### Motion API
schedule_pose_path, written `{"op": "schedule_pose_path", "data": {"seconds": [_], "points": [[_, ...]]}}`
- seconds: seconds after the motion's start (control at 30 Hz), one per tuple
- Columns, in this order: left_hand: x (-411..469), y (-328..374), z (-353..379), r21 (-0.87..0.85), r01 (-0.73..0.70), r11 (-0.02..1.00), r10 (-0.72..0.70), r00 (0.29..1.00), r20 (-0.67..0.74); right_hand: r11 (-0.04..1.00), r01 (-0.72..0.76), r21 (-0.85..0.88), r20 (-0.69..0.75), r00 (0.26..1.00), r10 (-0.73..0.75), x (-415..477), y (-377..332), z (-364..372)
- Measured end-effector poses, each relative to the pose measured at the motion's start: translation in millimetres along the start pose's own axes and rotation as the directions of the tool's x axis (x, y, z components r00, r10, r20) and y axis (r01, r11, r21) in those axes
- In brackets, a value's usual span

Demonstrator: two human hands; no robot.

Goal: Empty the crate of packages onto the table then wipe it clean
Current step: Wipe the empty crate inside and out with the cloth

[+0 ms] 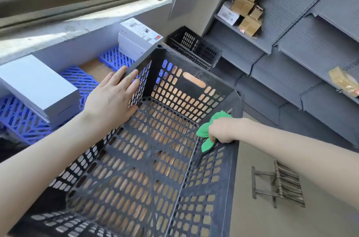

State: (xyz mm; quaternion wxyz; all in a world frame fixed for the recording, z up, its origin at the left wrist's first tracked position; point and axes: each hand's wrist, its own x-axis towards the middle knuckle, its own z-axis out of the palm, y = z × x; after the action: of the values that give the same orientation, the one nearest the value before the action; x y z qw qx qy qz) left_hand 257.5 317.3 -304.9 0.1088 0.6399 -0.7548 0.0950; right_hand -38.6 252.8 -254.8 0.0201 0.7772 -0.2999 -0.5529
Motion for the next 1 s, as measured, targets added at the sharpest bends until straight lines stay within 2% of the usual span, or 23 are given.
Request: {"op": "schedule_pose_path", "data": {"seconds": [0.1, 0.2, 0.27, 0.33, 0.43, 0.53, 0.67, 0.73, 0.83, 0.93, 1.0], "points": [[0.0, 1.9, -3.4, -0.006, 0.011, 1.0, -0.01, 1.0, 0.03, 0.997, 0.06, 0.053, 0.005, 0.998, -0.06, -18.9, -19.6, -4.5], [-0.1, 2.7, -5.1, -0.021, 0.022, 1.0, -0.021, 0.999, 0.047, 0.974, 0.193, 0.116, 0.061, 0.978, -0.201, -42.2, -55.4, -5.7], [-0.6, 3.1, -5.8, -0.026, 0.027, 0.999, -0.025, 0.998, 0.054, 0.953, 0.28, 0.118, 0.102, 0.951, -0.293, -58.1, -81.1, -2.1], [-0.9, 2.7, -6.5, -0.028, 0.023, 0.999, -0.021, 0.998, 0.057, 0.95, 0.297, 0.101, 0.106, 0.946, -0.307, -67.6, -93.1, 1.3], [-1.7, 1.3, -6.7, -0.026, 0.019, 0.999, -0.018, 0.998, 0.062, 0.978, 0.203, 0.036, 0.044, 0.978, -0.205, -65.1, -76.5, 2.1], [-2.0, 0.8, -6.3, -0.014, 0.007, 1.0, -0.006, 0.997, 0.08, 1.0, 0.009, -0.022, -0.043, 0.999, -0.01, -50.1, -35.1, 2.6], [-2.5, 0.4, -8.3, -0.002, -0.001, 1.0, 0.001, 0.997, 0.083, 0.959, -0.282, 0.013, -0.165, 0.946, 0.28, -46.4, 40.3, -4.3], [-2.7, 0.6, -8.5, 0.005, -0.005, 1.0, 0.004, 0.996, 0.088, 0.937, -0.342, 0.064, -0.177, 0.92, 0.348, -52.8, 65.8, -5.9], [-2.4, 1.0, -9.3, 0.012, -0.007, 1.0, 0.006, 0.996, 0.092, 0.963, -0.235, 0.129, -0.171, 0.952, 0.255, -61.6, 53.9, 4.3], [-2.0, 1.0, -10.7, 0.012, 0.0, 1.0, -0.002, 0.995, 0.097, 0.986, -0.058, 0.156, -0.144, 0.986, 0.08, -68.9, 7.2, 21.1], [-2.1, 1.3, -10.9, 0.011, 0.003, 1.0, -0.004, 0.994, 0.11, 0.983, 0.1, 0.154, -0.159, 0.984, -0.075, -79.4, -19.8, 29.8]]}}
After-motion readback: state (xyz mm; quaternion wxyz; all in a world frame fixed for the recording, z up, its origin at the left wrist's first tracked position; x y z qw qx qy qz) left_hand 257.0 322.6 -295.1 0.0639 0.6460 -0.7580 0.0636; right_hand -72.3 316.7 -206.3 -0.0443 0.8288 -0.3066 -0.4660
